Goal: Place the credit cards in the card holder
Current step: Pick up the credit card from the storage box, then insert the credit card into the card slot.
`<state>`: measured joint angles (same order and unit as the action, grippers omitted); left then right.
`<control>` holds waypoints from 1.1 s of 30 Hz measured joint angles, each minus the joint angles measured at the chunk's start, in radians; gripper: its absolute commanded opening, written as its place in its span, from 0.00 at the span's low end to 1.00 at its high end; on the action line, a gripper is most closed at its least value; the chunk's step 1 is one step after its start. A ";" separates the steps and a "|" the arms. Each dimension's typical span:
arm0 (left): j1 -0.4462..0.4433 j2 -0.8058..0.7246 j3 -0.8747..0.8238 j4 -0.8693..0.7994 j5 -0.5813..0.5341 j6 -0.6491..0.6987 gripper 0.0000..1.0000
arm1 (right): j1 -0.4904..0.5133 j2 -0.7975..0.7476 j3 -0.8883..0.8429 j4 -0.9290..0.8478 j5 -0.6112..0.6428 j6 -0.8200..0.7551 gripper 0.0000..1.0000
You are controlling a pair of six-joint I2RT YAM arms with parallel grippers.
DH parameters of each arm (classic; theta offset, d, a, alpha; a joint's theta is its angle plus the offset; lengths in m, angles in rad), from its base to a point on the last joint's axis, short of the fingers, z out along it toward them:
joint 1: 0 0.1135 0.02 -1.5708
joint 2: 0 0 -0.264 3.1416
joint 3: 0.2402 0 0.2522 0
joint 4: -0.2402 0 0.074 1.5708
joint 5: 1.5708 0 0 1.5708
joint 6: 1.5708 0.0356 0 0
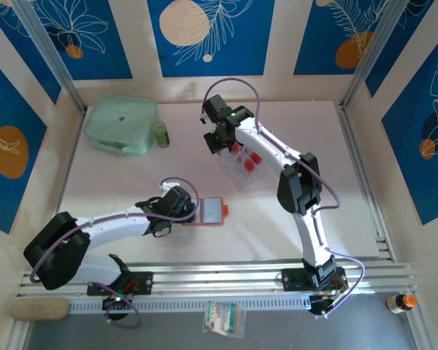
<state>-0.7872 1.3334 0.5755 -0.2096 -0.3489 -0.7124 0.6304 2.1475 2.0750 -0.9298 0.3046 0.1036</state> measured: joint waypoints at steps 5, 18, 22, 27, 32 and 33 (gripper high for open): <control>0.000 -0.003 0.029 -0.015 -0.004 0.028 0.92 | 0.000 -0.208 -0.215 0.095 -0.109 0.098 0.00; 0.006 0.030 0.072 -0.045 -0.020 0.080 0.93 | -0.054 -0.661 -1.075 0.701 -0.470 0.579 0.00; 0.006 0.043 0.072 -0.049 -0.026 0.084 0.93 | -0.005 -0.704 -1.238 0.867 -0.470 0.680 0.00; 0.006 0.052 0.072 -0.066 -0.037 0.083 0.93 | 0.070 -0.709 -1.356 1.041 -0.435 0.761 0.00; 0.006 0.067 0.071 -0.074 -0.045 0.082 0.93 | 0.131 -0.687 -1.411 1.165 -0.381 0.806 0.00; 0.006 0.069 0.071 -0.076 -0.045 0.082 0.93 | 0.140 -0.676 -1.418 1.190 -0.371 0.811 0.00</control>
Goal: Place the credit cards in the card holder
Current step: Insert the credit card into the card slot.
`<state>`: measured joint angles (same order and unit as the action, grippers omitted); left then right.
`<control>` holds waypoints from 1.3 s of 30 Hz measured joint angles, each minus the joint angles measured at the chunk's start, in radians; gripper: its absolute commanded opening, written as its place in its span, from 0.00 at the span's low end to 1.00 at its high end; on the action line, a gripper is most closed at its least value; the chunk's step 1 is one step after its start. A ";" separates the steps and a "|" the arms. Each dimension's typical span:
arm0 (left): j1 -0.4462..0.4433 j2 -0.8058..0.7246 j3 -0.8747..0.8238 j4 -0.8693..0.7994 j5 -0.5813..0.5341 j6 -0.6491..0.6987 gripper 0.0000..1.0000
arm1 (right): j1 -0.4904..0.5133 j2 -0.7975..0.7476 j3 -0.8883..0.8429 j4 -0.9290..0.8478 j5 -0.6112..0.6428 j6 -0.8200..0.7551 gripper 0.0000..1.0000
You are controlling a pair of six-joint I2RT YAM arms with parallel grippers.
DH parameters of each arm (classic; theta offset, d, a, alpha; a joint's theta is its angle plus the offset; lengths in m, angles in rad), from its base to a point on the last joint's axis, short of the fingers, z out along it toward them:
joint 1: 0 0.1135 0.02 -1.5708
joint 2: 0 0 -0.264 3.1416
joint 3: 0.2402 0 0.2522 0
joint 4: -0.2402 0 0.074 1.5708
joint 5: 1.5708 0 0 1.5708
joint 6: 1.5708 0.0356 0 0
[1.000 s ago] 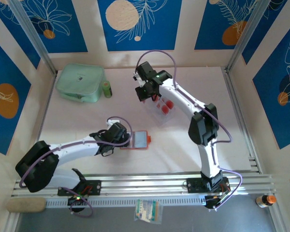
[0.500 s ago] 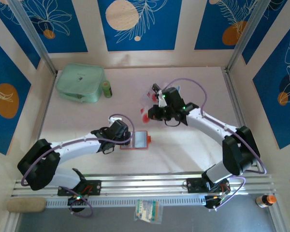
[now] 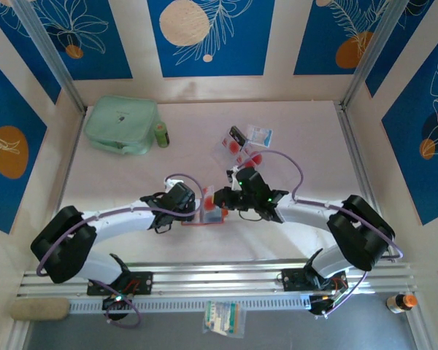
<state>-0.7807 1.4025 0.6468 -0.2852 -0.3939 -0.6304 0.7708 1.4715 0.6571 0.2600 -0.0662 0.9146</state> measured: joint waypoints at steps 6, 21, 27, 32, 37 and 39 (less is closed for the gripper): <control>0.000 0.008 -0.003 -0.011 0.000 -0.016 0.93 | 0.035 0.071 -0.024 0.098 0.043 0.023 0.00; 0.000 -0.008 -0.034 -0.019 0.001 -0.079 0.92 | 0.055 0.141 -0.025 0.198 0.083 0.033 0.00; 0.000 -0.009 -0.035 -0.019 0.001 -0.080 0.92 | 0.063 0.171 -0.025 0.202 0.090 0.034 0.00; 0.000 -0.009 -0.035 -0.019 0.001 -0.079 0.92 | 0.068 0.190 -0.024 0.225 0.093 0.040 0.00; 0.000 -0.009 -0.035 -0.019 0.001 -0.080 0.92 | 0.068 0.204 -0.024 0.242 0.093 0.048 0.00; 0.000 -0.009 -0.036 -0.019 0.001 -0.080 0.92 | 0.068 0.208 -0.024 0.250 0.093 0.052 0.00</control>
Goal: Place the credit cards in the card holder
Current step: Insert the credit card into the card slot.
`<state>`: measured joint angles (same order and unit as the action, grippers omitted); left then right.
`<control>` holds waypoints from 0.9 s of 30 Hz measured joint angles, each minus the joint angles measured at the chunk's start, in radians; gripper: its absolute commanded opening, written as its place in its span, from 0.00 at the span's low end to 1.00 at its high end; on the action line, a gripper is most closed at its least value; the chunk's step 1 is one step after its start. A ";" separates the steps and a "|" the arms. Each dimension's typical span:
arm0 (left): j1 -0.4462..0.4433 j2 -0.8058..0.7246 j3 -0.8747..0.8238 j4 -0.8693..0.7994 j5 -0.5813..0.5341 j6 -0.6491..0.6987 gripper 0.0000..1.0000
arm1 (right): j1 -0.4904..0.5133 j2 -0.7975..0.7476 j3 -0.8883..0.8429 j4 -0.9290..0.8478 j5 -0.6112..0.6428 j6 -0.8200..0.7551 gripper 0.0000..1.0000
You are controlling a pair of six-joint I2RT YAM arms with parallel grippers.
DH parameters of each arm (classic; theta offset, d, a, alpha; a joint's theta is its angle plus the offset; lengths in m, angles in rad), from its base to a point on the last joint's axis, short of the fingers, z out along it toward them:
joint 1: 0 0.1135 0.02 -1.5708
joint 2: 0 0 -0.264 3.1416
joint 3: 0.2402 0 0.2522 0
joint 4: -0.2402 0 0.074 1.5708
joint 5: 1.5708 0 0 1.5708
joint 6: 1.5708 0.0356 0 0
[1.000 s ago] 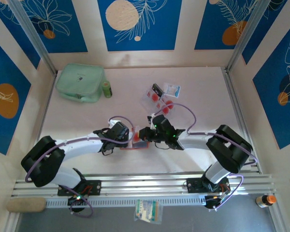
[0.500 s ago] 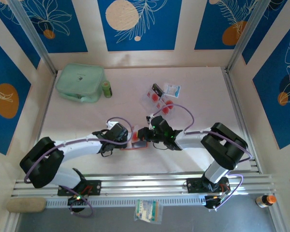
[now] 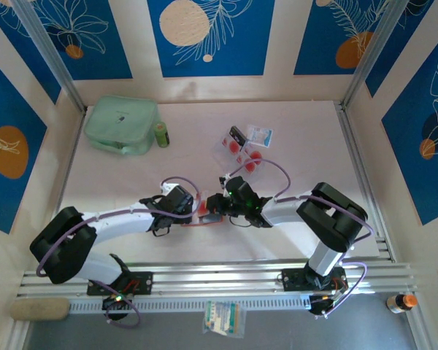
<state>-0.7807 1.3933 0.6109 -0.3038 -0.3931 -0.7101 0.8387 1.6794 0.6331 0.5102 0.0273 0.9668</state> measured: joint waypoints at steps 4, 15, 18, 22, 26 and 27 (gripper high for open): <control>0.000 0.000 -0.001 0.000 0.000 0.000 0.92 | 0.000 0.008 0.000 0.007 0.000 0.009 0.00; 0.000 0.000 -0.002 0.001 0.000 0.000 0.92 | 0.012 0.015 -0.008 0.029 0.008 0.030 0.00; 0.000 0.000 -0.003 0.000 0.000 0.000 0.91 | 0.019 0.024 -0.009 0.041 0.015 0.034 0.00; 0.000 0.000 -0.003 0.001 0.000 0.000 0.91 | 0.027 0.026 -0.026 0.060 0.026 0.042 0.00; 0.000 0.000 -0.003 0.001 0.000 0.000 0.91 | 0.035 0.026 -0.047 0.074 0.039 0.056 0.00; 0.000 0.000 -0.003 0.001 0.000 0.000 0.91 | 0.038 0.025 -0.053 0.078 0.045 0.060 0.00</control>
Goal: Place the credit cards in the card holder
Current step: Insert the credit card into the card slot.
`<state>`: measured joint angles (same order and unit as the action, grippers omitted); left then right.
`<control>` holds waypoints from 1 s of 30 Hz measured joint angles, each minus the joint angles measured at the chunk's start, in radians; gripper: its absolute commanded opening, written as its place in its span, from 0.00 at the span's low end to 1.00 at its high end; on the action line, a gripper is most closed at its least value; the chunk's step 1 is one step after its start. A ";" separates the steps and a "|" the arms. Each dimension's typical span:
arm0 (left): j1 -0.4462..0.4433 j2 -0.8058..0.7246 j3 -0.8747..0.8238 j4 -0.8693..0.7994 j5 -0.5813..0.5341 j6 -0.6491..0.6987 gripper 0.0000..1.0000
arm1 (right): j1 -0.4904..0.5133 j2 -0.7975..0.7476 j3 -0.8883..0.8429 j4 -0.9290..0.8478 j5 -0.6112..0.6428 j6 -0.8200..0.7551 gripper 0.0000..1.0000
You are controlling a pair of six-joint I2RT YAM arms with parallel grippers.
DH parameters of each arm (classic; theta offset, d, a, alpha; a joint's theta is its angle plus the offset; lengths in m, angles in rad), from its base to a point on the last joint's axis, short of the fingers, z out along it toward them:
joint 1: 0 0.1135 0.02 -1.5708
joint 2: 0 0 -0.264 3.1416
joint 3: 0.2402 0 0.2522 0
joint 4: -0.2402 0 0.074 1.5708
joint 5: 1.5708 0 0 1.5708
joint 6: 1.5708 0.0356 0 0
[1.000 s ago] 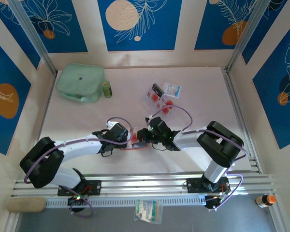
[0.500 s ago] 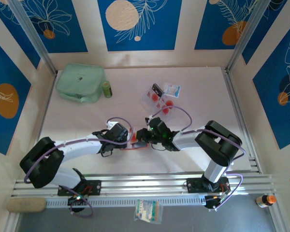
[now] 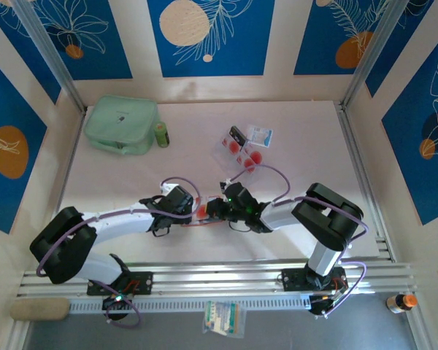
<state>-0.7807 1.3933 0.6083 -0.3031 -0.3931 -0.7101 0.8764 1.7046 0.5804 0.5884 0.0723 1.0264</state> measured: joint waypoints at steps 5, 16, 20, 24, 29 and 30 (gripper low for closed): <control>0.000 0.000 -0.002 0.003 0.000 0.000 0.91 | 0.005 -0.001 -0.008 0.010 0.011 0.008 0.00; 0.000 0.000 -0.002 0.003 0.000 0.000 0.91 | 0.014 -0.016 -0.029 0.020 0.029 0.015 0.00; 0.000 0.000 -0.002 0.003 0.000 0.000 0.91 | 0.014 -0.016 -0.029 0.018 0.029 0.015 0.00; 0.000 0.000 -0.002 0.003 0.000 0.000 0.92 | 0.014 -0.016 -0.029 0.017 0.029 0.019 0.00; 0.000 0.000 -0.002 0.004 0.000 0.000 0.92 | 0.015 -0.016 -0.029 0.017 0.029 0.026 0.00; 0.000 0.000 -0.002 0.004 0.000 0.000 0.92 | 0.015 -0.016 -0.029 0.016 0.029 0.027 0.00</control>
<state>-0.7807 1.3933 0.6064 -0.2993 -0.3931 -0.7101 0.8913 1.6886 0.5514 0.6044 0.1013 1.0538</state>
